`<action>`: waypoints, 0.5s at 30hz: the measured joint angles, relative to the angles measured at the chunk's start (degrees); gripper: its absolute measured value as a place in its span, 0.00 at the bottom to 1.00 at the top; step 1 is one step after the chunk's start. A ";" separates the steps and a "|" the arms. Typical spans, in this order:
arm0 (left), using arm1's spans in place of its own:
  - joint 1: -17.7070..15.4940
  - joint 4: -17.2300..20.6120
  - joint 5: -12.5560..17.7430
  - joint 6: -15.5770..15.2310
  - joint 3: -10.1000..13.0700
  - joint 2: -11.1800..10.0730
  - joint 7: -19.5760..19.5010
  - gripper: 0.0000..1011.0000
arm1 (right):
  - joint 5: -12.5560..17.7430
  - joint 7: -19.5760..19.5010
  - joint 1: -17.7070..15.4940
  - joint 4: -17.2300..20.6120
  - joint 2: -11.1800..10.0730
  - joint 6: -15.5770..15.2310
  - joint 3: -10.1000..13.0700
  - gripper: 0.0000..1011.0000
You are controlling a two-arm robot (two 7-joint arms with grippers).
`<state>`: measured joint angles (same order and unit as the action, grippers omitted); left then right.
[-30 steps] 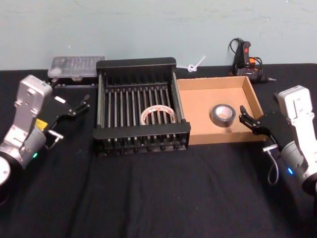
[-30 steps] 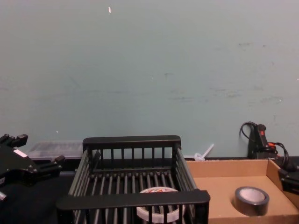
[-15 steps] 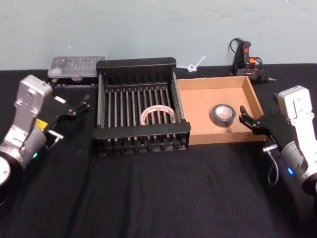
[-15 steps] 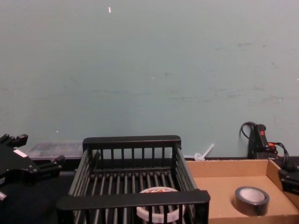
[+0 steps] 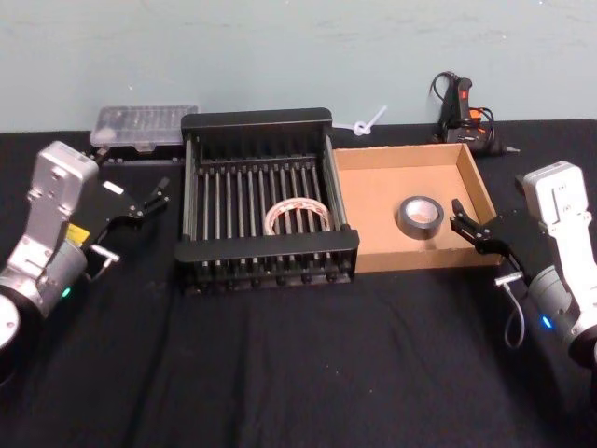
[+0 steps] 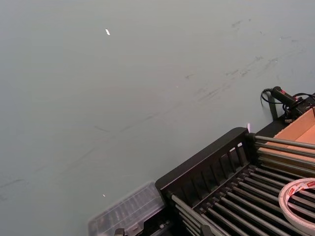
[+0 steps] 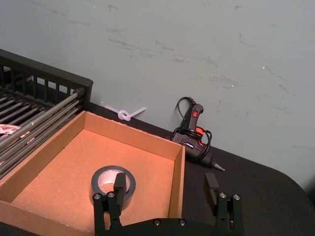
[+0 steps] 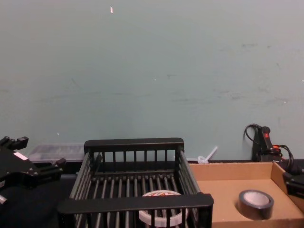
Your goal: Pick up the white tape and place it into the black box , Pick up the silver tape and place it into the brown box.
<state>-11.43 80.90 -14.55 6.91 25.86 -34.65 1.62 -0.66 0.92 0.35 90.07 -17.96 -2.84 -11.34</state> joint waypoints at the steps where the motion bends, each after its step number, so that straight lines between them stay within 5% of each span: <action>1: 0.00 0.00 0.00 0.00 0.00 0.00 0.00 0.99 | 0.00 0.00 0.00 0.00 0.00 0.00 0.00 0.99; 15: 0.00 0.00 0.00 0.00 0.00 0.00 0.00 0.99 | 0.00 0.00 0.00 0.00 0.00 0.01 0.00 0.99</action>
<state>-11.43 80.90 -14.55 6.91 25.86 -34.65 1.62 -0.66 0.92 0.34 90.07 -17.96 -2.83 -11.33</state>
